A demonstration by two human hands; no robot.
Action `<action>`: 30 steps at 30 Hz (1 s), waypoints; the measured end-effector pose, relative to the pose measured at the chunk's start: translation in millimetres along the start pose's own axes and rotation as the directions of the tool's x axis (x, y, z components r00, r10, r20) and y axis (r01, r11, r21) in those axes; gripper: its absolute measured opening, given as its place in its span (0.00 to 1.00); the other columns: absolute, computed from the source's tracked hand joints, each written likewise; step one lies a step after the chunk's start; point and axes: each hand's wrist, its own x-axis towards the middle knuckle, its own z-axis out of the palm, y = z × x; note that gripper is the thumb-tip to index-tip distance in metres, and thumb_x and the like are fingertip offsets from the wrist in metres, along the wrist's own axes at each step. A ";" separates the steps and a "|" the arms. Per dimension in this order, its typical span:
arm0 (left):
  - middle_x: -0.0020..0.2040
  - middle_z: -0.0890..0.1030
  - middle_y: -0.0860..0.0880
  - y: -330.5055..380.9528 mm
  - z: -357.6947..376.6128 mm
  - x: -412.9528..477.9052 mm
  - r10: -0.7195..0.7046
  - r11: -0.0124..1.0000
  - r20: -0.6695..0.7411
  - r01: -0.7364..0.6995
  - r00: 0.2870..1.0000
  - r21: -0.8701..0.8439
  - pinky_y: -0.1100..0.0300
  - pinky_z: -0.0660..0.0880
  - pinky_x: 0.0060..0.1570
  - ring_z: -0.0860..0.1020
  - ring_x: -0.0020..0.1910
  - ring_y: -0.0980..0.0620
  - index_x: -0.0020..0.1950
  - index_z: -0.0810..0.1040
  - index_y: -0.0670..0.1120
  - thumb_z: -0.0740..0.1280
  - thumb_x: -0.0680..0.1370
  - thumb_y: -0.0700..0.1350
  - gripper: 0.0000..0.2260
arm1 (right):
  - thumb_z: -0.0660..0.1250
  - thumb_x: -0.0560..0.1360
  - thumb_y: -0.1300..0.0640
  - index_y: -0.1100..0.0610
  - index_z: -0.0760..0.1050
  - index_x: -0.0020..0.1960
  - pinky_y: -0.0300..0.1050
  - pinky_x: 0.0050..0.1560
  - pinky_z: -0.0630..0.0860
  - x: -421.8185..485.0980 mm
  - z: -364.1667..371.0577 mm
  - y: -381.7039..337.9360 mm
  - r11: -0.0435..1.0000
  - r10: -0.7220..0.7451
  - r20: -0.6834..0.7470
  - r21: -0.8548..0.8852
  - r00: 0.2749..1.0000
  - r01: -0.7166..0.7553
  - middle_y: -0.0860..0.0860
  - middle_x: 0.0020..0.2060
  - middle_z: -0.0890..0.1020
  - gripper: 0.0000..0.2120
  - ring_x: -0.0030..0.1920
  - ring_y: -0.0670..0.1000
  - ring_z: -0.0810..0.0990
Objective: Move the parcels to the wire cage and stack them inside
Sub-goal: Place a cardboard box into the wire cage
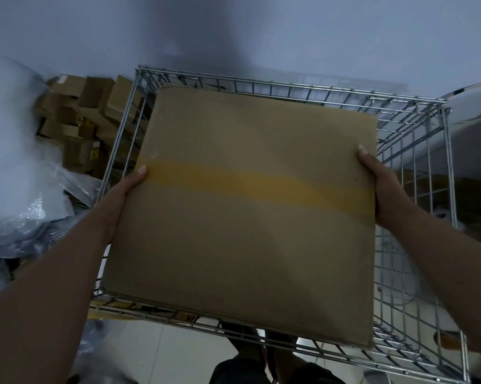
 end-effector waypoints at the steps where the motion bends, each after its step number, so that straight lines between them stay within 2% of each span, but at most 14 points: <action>1: 0.55 0.87 0.41 0.3 0.3 -0.4 -0.001 1.000 -0.006 0.001 1.000 0.005 0.43 0.84 0.41 0.87 0.50 0.40 0.54 0.89 0.55 0.73 0.72 0.69 0.21 | 0.70 0.78 0.37 0.46 0.84 0.64 0.56 0.52 0.85 0.2 0.1 -0.4 1.000 -0.001 0.004 -0.003 1.000 0.001 0.54 0.65 0.84 0.20 0.63 0.59 0.85; 5: 0.56 0.87 0.40 1.9 1.1 -2.1 -0.007 1.000 -0.007 0.007 1.000 0.018 0.43 0.85 0.43 0.87 0.51 0.40 0.55 0.88 0.54 0.72 0.73 0.68 0.22 | 0.69 0.79 0.37 0.47 0.84 0.63 0.56 0.51 0.85 0.1 0.3 -0.6 1.000 0.002 0.018 -0.018 1.000 -0.002 0.55 0.64 0.84 0.20 0.62 0.59 0.85; 11: 0.54 0.87 0.42 3.6 3.9 -2.2 0.014 0.997 -0.040 -0.011 0.999 0.073 0.47 0.85 0.38 0.88 0.49 0.41 0.52 0.89 0.55 0.70 0.73 0.71 0.22 | 0.69 0.79 0.36 0.47 0.85 0.62 0.55 0.50 0.85 2.3 0.7 -1.3 0.999 0.007 0.000 -0.043 1.000 -0.007 0.55 0.64 0.85 0.19 0.61 0.59 0.85; 17: 0.52 0.88 0.43 0.5 1.3 2.5 -0.003 0.994 -0.082 0.012 0.997 0.110 0.48 0.84 0.36 0.88 0.47 0.42 0.49 0.89 0.55 0.69 0.72 0.73 0.24 | 0.62 0.80 0.32 0.46 0.84 0.63 0.54 0.51 0.85 6.5 -4.5 1.9 0.999 -0.031 0.026 -0.036 0.999 0.032 0.55 0.64 0.85 0.24 0.62 0.59 0.85; 20: 0.50 0.88 0.43 -3.5 2.8 7.2 -0.023 0.991 -0.105 0.037 0.994 0.127 0.48 0.84 0.34 0.88 0.45 0.43 0.48 0.89 0.55 0.69 0.73 0.73 0.23 | 0.65 0.80 0.33 0.49 0.79 0.70 0.55 0.51 0.85 12.7 -12.6 10.8 0.994 0.045 0.054 -0.104 0.998 -0.039 0.57 0.64 0.84 0.27 0.61 0.60 0.85; 22: 0.47 0.89 0.44 -7.7 6.3 14.5 -0.050 0.980 -0.135 0.074 0.990 0.184 0.50 0.84 0.34 0.88 0.42 0.44 0.49 0.89 0.53 0.67 0.72 0.73 0.26 | 0.69 0.79 0.37 0.52 0.76 0.72 0.56 0.49 0.85 16.2 -18.0 16.9 0.986 0.113 0.023 -0.124 0.993 -0.109 0.58 0.64 0.84 0.28 0.58 0.61 0.86; 24: 0.45 0.89 0.46 -13.8 12.3 23.8 -0.067 0.963 -0.172 0.109 0.983 0.248 0.51 0.82 0.37 0.88 0.42 0.44 0.53 0.85 0.50 0.66 0.74 0.73 0.28 | 0.71 0.77 0.39 0.54 0.77 0.71 0.56 0.46 0.85 17.0 -23.9 22.0 0.983 0.136 -0.025 -0.121 0.990 -0.138 0.59 0.60 0.85 0.28 0.53 0.61 0.88; 27: 0.42 0.88 0.48 -25.0 19.3 37.6 -0.039 0.947 -0.211 0.103 0.977 0.303 0.52 0.78 0.38 0.86 0.45 0.45 0.50 0.82 0.53 0.66 0.73 0.74 0.25 | 0.72 0.77 0.40 0.55 0.80 0.67 0.55 0.41 0.85 18.9 -31.9 28.4 0.983 0.140 -0.064 -0.112 0.988 -0.147 0.59 0.54 0.87 0.25 0.47 0.60 0.89; 30: 0.50 0.88 0.44 -36.8 14.7 46.8 -0.084 0.946 -0.171 0.133 0.982 0.297 0.50 0.82 0.41 0.88 0.47 0.41 0.52 0.86 0.50 0.68 0.71 0.74 0.29 | 0.73 0.76 0.40 0.55 0.85 0.59 0.54 0.39 0.85 24.8 -34.4 30.2 0.981 0.144 -0.079 -0.124 0.987 -0.153 0.58 0.50 0.88 0.21 0.44 0.59 0.89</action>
